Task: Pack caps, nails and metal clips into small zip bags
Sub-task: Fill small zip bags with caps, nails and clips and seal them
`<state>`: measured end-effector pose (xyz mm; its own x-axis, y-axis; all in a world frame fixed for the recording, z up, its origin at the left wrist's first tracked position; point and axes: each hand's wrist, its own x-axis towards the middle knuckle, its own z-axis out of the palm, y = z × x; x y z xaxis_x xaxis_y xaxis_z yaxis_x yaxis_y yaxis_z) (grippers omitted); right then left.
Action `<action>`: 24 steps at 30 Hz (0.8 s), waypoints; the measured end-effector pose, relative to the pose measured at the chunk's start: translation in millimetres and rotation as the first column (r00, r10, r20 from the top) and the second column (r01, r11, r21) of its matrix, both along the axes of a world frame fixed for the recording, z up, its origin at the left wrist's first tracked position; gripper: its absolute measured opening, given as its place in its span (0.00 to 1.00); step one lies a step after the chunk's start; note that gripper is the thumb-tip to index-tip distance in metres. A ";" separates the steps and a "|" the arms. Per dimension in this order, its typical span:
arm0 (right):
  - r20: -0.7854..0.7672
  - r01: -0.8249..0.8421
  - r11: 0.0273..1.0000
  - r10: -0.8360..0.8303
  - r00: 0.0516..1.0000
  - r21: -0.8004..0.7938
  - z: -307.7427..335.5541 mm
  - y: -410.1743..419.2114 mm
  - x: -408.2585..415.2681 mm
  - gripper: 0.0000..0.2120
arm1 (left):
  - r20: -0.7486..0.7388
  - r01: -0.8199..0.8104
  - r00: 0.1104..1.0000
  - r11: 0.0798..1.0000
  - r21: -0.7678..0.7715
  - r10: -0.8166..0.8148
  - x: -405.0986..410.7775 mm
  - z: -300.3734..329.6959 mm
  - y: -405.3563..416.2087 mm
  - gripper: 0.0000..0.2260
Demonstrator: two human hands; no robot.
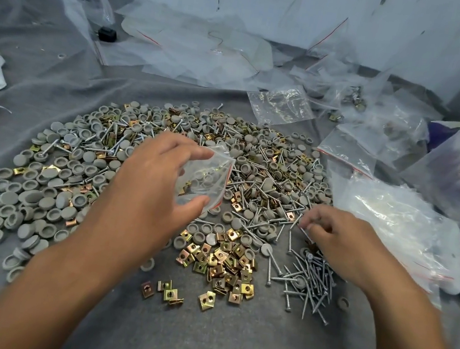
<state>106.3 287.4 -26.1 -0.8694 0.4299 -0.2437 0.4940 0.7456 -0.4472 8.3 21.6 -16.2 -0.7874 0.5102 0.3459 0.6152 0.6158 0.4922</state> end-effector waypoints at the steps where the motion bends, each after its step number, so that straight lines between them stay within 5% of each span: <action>1: 0.043 -0.016 1.000 0.014 0.999 0.027 -1.4 -2.4 -0.2 0.06 | 0.000 0.001 1.000 1.000 0.001 -0.001 -0.1 0.0 0.1 0.27; 12: 0.071 -0.003 0.989 -0.007 0.997 0.146 -3.9 -24.3 -8.8 0.08 | -0.025 -0.009 1.000 1.000 -0.013 0.008 -1.5 -2.3 -0.9 0.27; 17: 0.037 -0.131 0.990 0.129 0.991 0.058 0.3 -33.1 -9.2 0.06 | -0.030 -0.011 0.999 1.000 -0.011 0.011 -3.8 -3.9 -1.9 0.27; 24: 0.033 -0.261 0.956 0.259 0.965 0.131 1.8 -37.7 -12.0 0.06 | -0.031 -0.012 0.999 1.000 -0.022 0.012 -2.6 -4.1 -0.6 0.27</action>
<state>94.3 249.8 -24.4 -0.9520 0.2190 -0.2140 0.2813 0.9015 -0.3288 5.6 21.1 -20.3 -0.7825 0.5086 0.3591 0.6226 0.6336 0.4592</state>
